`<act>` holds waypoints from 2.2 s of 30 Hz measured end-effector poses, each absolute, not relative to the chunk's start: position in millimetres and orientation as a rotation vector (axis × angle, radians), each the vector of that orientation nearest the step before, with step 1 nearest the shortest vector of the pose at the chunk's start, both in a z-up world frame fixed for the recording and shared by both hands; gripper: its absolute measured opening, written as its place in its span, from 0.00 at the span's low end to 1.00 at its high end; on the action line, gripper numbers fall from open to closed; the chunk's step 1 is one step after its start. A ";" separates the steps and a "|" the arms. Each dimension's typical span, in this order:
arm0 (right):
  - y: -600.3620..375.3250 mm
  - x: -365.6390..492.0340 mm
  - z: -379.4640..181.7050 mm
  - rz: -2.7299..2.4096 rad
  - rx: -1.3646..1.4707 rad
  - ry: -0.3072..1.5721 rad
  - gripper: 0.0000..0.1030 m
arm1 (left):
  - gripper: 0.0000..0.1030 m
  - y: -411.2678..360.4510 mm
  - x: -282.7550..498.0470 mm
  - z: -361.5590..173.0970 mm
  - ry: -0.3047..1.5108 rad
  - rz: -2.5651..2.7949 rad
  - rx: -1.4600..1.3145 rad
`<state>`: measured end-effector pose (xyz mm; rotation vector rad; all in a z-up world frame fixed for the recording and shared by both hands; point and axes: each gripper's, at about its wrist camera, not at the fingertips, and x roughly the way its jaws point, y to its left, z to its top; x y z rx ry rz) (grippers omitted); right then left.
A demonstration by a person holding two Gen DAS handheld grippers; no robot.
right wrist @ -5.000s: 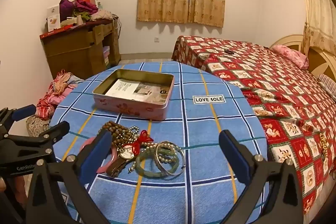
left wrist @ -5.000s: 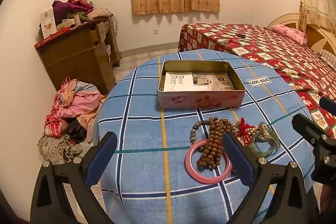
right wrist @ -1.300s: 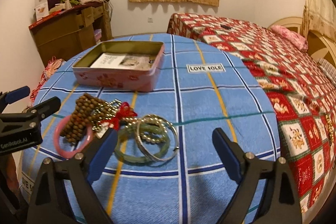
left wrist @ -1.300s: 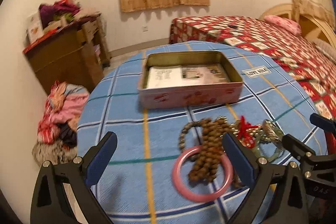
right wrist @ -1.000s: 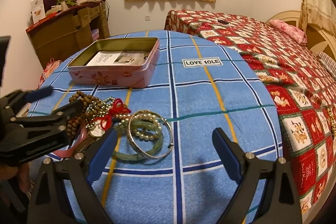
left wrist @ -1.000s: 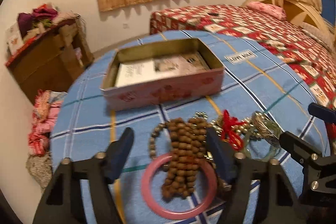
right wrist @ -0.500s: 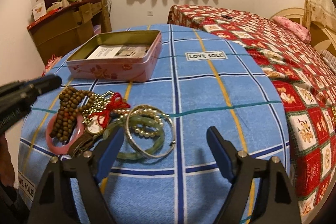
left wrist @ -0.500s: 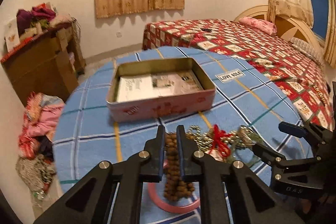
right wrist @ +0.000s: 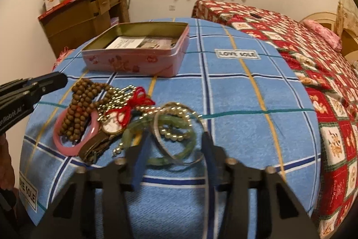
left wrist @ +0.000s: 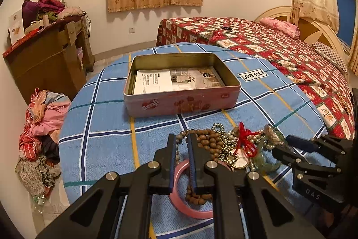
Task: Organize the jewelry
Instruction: 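Grasp the brown wooden bead bracelet with the left gripper while the right grasps the silver bangle, then carry both items into the pink tin and open both grippers to release them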
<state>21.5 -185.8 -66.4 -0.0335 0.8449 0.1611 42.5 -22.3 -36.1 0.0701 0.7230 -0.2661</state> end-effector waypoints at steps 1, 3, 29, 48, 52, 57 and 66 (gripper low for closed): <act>-184.3 20.4 -65.6 0.159 -0.046 0.839 0.24 | 0.10 -21.8 41.9 -35.9 0.720 -0.267 0.069; -181.2 18.9 -64.5 0.164 -0.065 0.826 0.15 | 0.10 -20.5 41.4 -35.1 0.716 -0.268 0.062; -178.5 18.6 -59.4 0.190 -0.072 0.791 0.09 | 0.95 -20.5 56.3 -53.2 0.797 -0.210 0.014; -179.4 12.9 -36.7 0.204 -0.095 0.740 0.09 | 0.14 -21.7 40.6 -16.5 0.714 -0.340 0.030; -181.0 16.6 -20.9 0.220 -0.091 0.709 0.09 | 0.14 -12.7 45.0 8.1 0.664 -0.328 0.031; -186.6 25.4 -13.3 0.221 -0.086 0.693 0.09 | 0.14 -7.5 57.5 21.1 0.633 -0.315 0.042; -197.9 50.0 -12.8 0.230 -0.068 0.721 0.09 | 0.14 -7.2 77.4 20.4 0.636 -0.329 0.045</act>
